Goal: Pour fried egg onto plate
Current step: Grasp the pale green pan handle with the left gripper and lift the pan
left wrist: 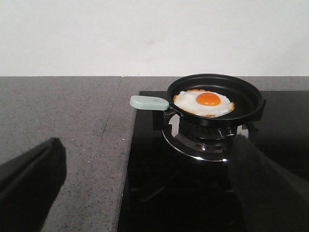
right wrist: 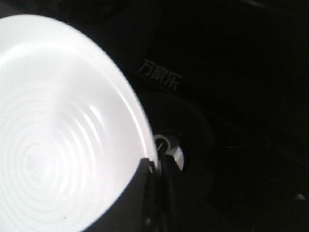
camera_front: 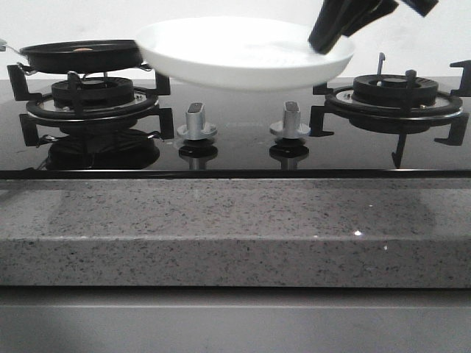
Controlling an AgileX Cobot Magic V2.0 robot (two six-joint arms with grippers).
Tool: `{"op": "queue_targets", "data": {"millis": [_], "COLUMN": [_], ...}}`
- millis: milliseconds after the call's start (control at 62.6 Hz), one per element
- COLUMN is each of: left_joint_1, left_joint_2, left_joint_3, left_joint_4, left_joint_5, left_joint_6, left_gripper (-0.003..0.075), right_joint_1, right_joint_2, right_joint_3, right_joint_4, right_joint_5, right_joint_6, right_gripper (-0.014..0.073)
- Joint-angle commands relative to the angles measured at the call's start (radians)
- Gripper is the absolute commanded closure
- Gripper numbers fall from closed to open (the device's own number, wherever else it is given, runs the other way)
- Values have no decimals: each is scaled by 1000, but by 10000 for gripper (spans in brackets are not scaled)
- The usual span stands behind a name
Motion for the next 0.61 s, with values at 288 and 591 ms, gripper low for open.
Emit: {"op": "queue_targets", "data": {"millis": [288,591], "left_joint_1": [4,74], "left_joint_2": [68,412], "left_joint_3": [-78,-377], "left_joint_4": [-132,-303], "left_joint_5": [13,88], "left_joint_6": [-113,-218], "left_gripper": [49,49], "right_joint_1": [2,2], "right_joint_2": [-60,-59], "right_joint_3": [15,15], "right_joint_4": [66,66], "right_joint_5": [-82,-82], "right_joint_6": [-19,-19], "right_gripper": [700,700]}}
